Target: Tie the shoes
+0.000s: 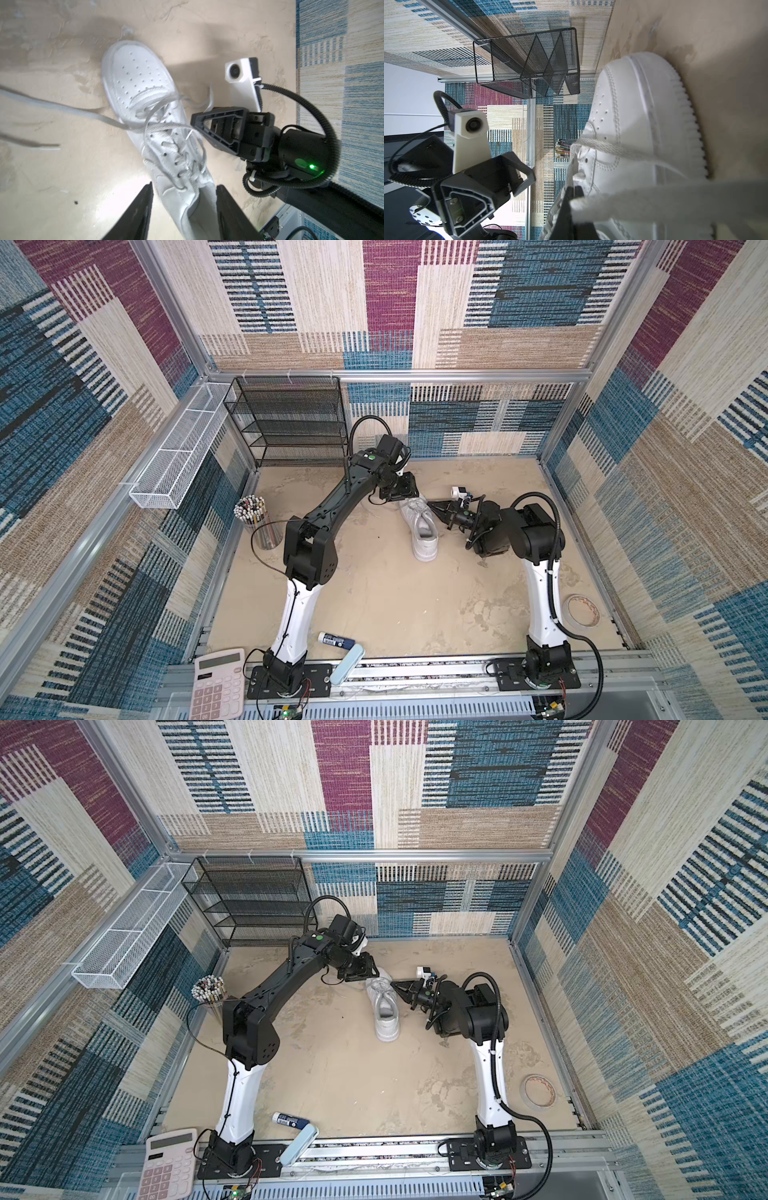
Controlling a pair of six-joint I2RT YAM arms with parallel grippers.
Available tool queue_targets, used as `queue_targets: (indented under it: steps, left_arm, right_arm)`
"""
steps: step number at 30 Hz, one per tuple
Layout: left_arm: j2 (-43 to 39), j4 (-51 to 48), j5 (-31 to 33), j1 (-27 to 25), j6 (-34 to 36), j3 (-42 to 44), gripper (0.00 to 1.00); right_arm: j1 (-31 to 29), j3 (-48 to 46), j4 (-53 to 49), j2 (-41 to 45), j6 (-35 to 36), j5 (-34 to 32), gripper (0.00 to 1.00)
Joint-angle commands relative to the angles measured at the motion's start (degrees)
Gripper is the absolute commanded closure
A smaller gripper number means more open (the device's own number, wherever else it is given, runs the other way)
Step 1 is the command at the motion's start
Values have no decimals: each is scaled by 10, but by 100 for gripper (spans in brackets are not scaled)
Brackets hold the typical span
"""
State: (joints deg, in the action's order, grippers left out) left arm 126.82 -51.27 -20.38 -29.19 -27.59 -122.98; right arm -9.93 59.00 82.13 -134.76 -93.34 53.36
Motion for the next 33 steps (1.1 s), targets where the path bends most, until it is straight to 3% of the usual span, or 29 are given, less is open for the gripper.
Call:
queue_targets:
  steps: [1,5,26,30,33]
  left_arm:
    - [-31,79,-35,11,-41,84,43]
    - [-45,173,-74,20,-75,155,38]
    - [37,212,-170,15,-89,80,35]
    - [33,190,-155,14,-79,79,35]
    - [20,142,-97,19,-45,63,36]
  right_arm:
    - [-3,-9,26,11,-3,-4,100]
    - [-5,-28,26,20,0,-9,100]
    - [-43,-148,42,83,3,-57,100]
    - [-40,-157,54,83,4,-67,100]
    - [-36,-154,56,84,5,-74,100]
